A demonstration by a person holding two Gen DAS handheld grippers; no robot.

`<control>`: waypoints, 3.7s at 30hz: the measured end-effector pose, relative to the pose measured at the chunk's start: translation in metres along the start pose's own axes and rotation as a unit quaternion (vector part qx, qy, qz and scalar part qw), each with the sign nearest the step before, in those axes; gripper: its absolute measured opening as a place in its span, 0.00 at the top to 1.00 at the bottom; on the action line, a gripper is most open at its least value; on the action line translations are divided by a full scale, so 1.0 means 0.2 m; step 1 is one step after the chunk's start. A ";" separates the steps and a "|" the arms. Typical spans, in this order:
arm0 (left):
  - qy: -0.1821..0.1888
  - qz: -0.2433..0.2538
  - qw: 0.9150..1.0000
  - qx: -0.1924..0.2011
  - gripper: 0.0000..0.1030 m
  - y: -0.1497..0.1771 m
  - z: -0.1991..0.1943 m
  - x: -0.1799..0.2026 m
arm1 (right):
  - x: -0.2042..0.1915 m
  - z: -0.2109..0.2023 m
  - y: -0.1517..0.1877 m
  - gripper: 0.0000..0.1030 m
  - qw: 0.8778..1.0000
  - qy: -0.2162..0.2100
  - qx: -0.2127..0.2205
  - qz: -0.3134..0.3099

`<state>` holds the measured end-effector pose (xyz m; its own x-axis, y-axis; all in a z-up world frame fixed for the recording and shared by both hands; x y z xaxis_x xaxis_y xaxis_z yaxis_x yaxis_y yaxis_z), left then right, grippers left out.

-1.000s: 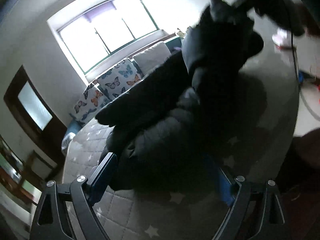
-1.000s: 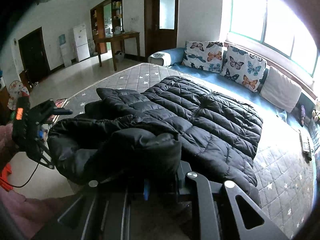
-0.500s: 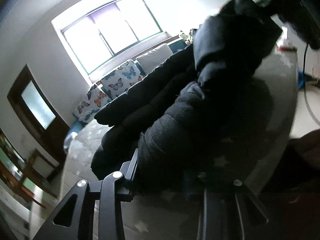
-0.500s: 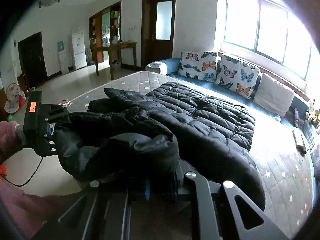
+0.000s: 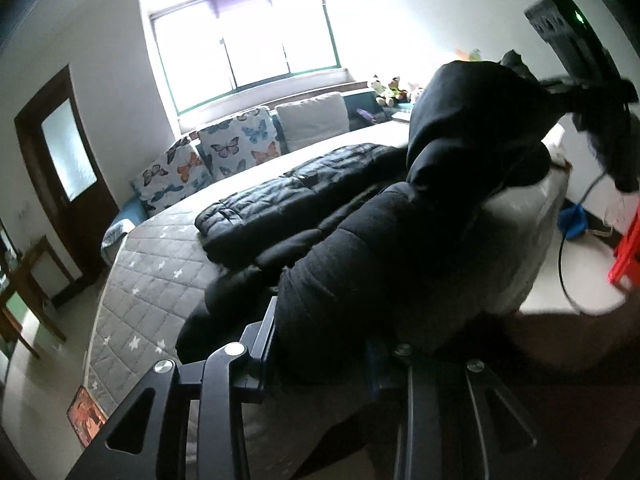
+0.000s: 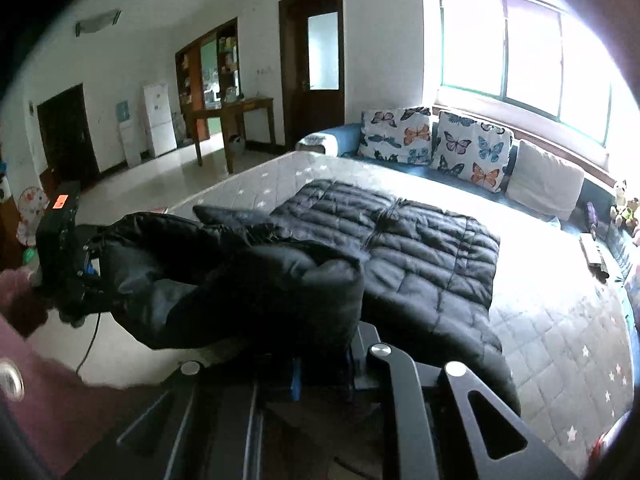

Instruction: Fold large clothes

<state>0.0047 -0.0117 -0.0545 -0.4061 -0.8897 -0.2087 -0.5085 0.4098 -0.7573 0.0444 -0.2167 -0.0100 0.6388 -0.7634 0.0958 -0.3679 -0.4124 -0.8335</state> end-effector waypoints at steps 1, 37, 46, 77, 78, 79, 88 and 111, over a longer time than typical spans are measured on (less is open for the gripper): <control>-0.001 -0.006 1.000 -0.002 0.65 -0.04 0.01 -0.03 | 0.03 0.02 -0.06 0.84 1.000 0.002 0.007 -0.001; 0.038 -0.225 0.949 -0.218 0.41 -0.90 1.88 -1.17 | 1.16 1.72 -0.46 0.78 0.970 0.011 -0.184 0.158; -0.011 -0.201 0.954 -0.221 0.33 -0.83 1.93 -1.20 | 1.17 1.23 -0.71 0.78 0.984 0.019 -0.108 0.141; 0.079 -0.264 0.946 -0.172 0.31 -1.20 1.68 -0.95 | 0.95 1.60 -0.41 0.76 0.953 0.017 -0.272 0.134; 0.083 -0.262 0.945 -0.179 0.32 -1.19 1.70 -0.92 | 0.95 1.59 -0.41 0.76 0.953 0.016 -0.271 0.137; 0.084 -0.260 0.944 -0.185 0.32 -1.17 1.73 -0.89 | 0.96 1.56 -0.43 0.76 0.953 0.017 -0.269 0.136; 0.052 -0.231 0.950 -0.204 0.35 -1.05 1.82 -0.82 | 0.69 1.24 -0.49 0.76 0.965 -0.025 -0.247 0.080; 0.028 -0.209 0.964 -0.163 0.34 -0.88 1.29 -0.80 | 0.55 0.98 -0.31 0.75 0.963 0.005 -0.266 0.046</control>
<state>0.3546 0.0061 -0.0477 -0.1505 -0.9822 0.1128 -0.8443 0.0683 -0.5315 0.2695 -0.1768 -0.0552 0.5808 -0.8129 0.0429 -0.7190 -0.5370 -0.4413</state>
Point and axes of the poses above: each gripper's, at about its wrist camera, not at the fingertips, and z roughly the way its jaws point, x to its right, y to its underside, the point moved 9 cm from there along z, roughly the way its jaws point, and after that the axes turned 3 degrees about -x, right-handed, at the moved point
